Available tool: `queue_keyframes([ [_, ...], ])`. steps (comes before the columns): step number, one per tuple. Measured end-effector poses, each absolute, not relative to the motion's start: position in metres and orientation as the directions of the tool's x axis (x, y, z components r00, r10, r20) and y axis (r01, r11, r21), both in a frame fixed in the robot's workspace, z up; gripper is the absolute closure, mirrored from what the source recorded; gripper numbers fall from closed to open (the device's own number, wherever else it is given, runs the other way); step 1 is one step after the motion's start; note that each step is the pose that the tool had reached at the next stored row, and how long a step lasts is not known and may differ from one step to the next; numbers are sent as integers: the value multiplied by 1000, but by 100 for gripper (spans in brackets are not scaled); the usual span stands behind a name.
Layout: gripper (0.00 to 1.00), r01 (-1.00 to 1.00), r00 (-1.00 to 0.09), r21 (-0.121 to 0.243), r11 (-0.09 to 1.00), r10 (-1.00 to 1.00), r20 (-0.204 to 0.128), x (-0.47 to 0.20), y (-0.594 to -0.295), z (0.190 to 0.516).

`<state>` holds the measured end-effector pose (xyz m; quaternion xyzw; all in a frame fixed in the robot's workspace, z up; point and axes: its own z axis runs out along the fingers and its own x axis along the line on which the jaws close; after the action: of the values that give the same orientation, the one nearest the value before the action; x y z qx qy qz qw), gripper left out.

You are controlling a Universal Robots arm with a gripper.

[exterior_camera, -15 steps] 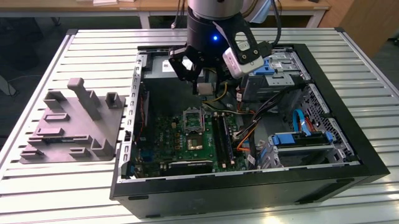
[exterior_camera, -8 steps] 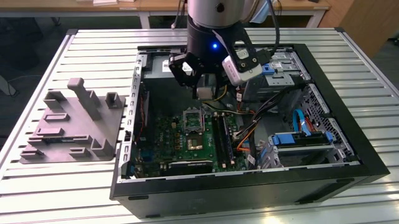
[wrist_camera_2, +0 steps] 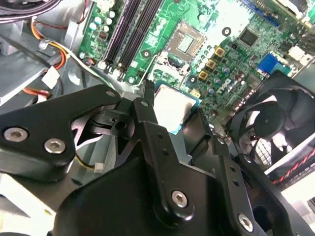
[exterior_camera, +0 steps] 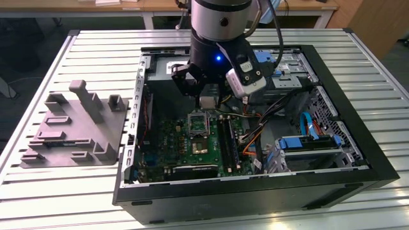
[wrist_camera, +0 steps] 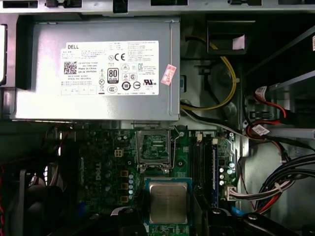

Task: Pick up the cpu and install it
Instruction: 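Place the cpu into insertion slot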

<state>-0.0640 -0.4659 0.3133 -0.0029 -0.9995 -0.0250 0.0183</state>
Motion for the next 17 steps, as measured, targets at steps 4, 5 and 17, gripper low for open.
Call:
queue_keyframes([
  [4, 53, 7, -999, 50, 999, 5, 34, -64, -470, 308],
  [5, 53, 7, -1000, 50, 999, 5, 30, -64, -470, 307],
  [17, 53, 5, -1000, 50, 999, 5, 8, -66, -470, 305],
])
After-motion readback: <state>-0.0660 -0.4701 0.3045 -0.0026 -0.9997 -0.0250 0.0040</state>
